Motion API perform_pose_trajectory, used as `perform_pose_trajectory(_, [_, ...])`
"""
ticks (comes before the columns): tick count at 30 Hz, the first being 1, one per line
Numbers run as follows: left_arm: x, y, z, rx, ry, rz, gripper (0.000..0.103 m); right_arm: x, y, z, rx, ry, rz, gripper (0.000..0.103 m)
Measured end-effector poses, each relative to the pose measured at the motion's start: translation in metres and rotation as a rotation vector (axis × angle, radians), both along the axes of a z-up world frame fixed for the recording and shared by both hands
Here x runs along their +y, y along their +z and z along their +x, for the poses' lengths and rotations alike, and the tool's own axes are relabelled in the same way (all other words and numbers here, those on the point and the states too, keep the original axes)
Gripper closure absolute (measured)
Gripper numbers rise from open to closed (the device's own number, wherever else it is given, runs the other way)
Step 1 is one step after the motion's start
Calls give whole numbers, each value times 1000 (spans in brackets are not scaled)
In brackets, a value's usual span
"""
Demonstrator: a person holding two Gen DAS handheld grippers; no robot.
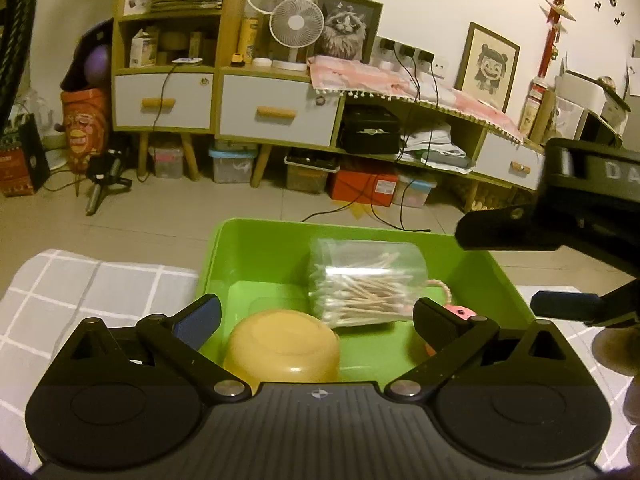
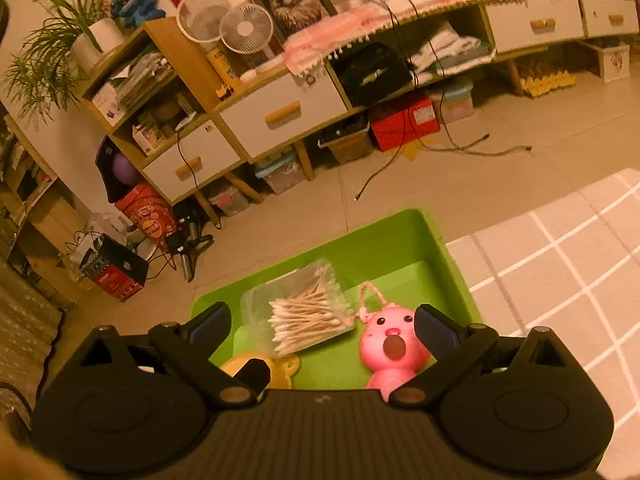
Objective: Organize rigid objects
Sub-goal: 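Open the right tool to drop the jar while the left tool releases the bowl into the bin, then withdraw both tools from the bin back toward the remaining toys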
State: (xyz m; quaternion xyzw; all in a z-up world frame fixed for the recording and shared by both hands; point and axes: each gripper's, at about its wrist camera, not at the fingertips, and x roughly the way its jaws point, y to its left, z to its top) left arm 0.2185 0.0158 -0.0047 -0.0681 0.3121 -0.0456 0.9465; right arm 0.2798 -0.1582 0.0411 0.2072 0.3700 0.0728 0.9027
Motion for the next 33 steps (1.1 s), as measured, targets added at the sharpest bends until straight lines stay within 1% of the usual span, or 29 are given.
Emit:
perform_pose_trajectory(4, [-5,9,-11,-4,-10,13,2,-1,16,-19,-28,15,-23,17])
perform_pose_trajectory(9, [-9,21,-29,0,-16,2,2,-3,36,-48,-60,25,-60,16])
perform_pose_trajectory(16, [-5,29,-57,11,-29,1,2,-10,46,-83,-55,24,-62,16])
perform_pose_trajectory(18, [-2,29,-66,15,-37,4,2,-11,48,-93,-46,29,-81,16])
perform_pose_trajectory(23, [9,27,-83,52,-49,20,2,-13,45,-123,-23,69,-128,16])
perform_pose_trajectory(28, [27,21,-97,100,-42,22,2,-28,30,-142,27,67,-85,16])
perform_pose_trajectory(32, [40,14,-113,124,-33,12,2,-40,20,-153,56,83,-96,16])
perform_pose_trajectory(33, [41,11,-117,132,-36,18,2,-43,18,-156,60,95,-113,16])
